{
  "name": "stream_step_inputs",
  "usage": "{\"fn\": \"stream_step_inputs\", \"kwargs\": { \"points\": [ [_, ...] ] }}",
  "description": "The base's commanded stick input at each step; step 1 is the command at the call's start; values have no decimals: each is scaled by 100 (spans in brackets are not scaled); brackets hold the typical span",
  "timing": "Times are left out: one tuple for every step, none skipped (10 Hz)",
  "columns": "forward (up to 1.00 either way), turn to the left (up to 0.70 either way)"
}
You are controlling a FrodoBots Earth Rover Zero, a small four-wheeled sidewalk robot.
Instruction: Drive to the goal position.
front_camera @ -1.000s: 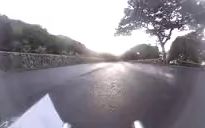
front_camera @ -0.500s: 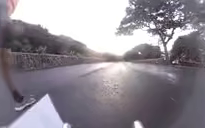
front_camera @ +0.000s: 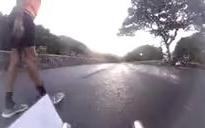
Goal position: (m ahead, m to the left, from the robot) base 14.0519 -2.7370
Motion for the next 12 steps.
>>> {"fn": "stream_step_inputs", "kwargs": {
  "points": [
    [50,0],
    [50,0],
    [50,0],
    [50,0],
    [50,0],
    [50,0],
    [50,0],
    [50,0],
    [50,0],
    [50,0],
    [50,0],
    [50,0]
  ]
}}
